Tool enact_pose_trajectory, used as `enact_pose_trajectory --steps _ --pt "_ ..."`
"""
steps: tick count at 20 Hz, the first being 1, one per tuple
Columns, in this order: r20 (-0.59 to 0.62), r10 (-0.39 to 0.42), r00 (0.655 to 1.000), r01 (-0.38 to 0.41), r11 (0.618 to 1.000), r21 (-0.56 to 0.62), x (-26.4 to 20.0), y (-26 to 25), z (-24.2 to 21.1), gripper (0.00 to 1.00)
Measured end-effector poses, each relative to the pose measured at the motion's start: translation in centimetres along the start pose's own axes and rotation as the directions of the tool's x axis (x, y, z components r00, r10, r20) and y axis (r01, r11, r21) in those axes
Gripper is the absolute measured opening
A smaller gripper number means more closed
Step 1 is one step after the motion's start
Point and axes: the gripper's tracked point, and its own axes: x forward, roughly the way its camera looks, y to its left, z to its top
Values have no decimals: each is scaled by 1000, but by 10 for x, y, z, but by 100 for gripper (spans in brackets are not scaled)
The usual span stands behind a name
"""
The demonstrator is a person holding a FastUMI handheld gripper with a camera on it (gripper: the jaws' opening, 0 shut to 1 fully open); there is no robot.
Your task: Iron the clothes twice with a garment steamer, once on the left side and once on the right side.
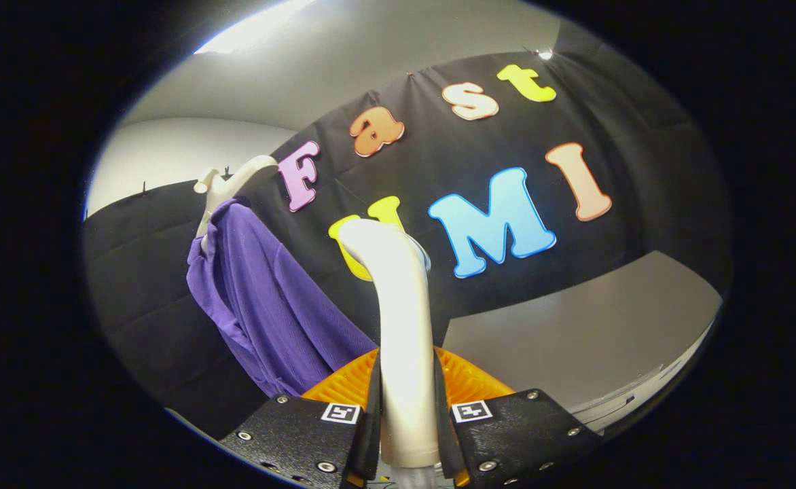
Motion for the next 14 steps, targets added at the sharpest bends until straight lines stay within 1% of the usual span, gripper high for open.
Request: enact_pose_trajectory --steps 1,2,5,6,10,14 --pt "13 7 1000 -7 1000 -19 -9 13 2 35" --pt "40 11 999 -9 999 -43 -9 23 6 35" --pt "122 3 993 15 989 -144 -17 50 17 35" --pt "139 4 990 18 987 -162 -17 60 19 35" --pt "206 11 978 29 981 -192 -13 93 29 35" --pt "277 47 960 21 971 -240 1 127 38 35"
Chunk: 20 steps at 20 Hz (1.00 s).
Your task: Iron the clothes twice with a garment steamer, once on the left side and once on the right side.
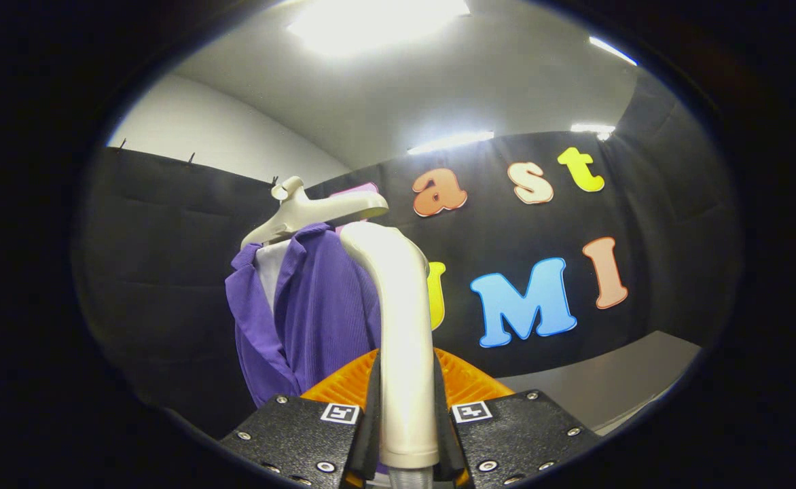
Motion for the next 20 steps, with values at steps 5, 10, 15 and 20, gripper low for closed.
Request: enact_pose_trajectory --steps 5,10,15,20 --pt "65 38 997 -34 997 -75 16 45 2 36" --pt "88 18 996 -5 989 -146 31 63 -7 36" --pt "125 -24 992 50 976 -212 32 65 -19 36" --pt "104 -30 994 52 974 -221 23 64 -38 36"
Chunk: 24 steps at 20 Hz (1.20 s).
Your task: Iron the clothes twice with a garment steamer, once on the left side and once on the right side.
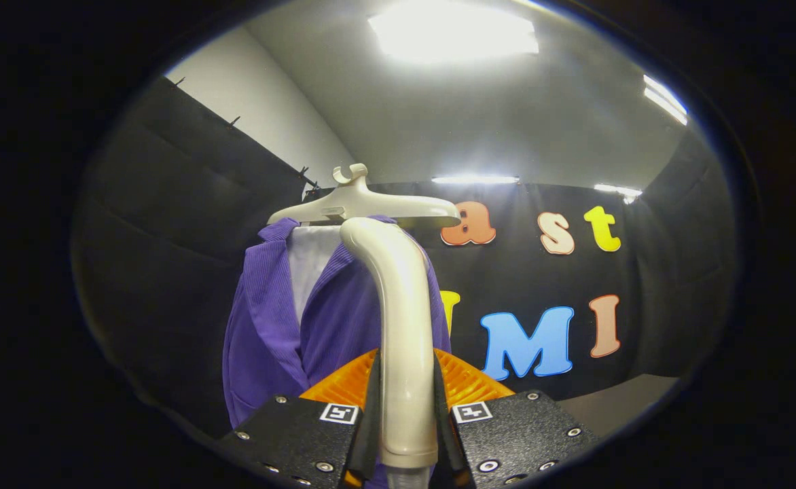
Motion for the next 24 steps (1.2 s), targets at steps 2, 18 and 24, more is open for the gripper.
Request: enact_pose_trajectory --steps 2,18,24 --pt "-14 -2 1000 2 1000 -1 -5 0 -8 35" --pt "-176 -31 984 29 999 -12 -50 4 -90 36" --pt "-232 -24 972 19 999 -27 -73 14 -121 36"
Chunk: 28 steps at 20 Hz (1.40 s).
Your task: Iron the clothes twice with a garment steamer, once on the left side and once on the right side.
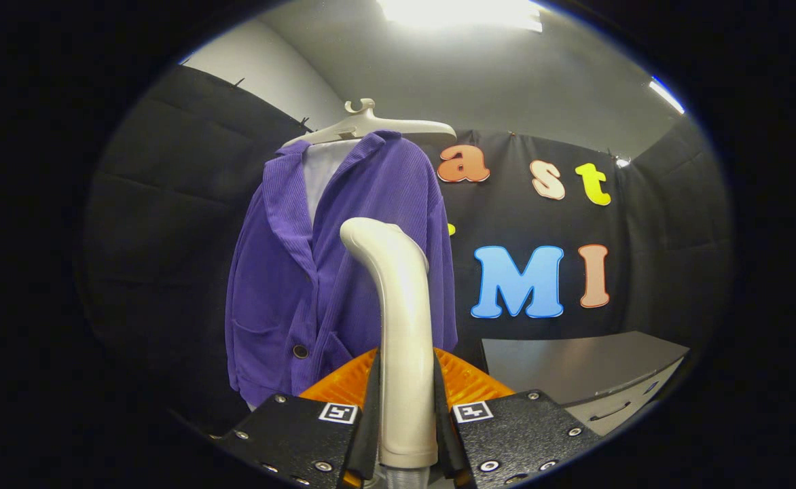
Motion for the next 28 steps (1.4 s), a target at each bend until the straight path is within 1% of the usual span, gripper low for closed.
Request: enact_pose_trajectory --steps 7,11,13,19,25,27,28 --pt "-86 0 996 -1 1000 -10 -19 10 -49 36" --pt "-159 2 987 -4 1000 -8 -35 18 -90 36" --pt "-176 -5 984 3 1000 -12 -45 20 -106 37" --pt "-290 3 957 -2 1000 3 -61 36 -172 37" --pt "-309 -5 951 5 1000 -2 -70 42 -199 37" --pt "-307 -6 952 9 1000 9 -75 43 -199 37" --pt "-286 -10 958 16 1000 20 -78 44 -192 37"
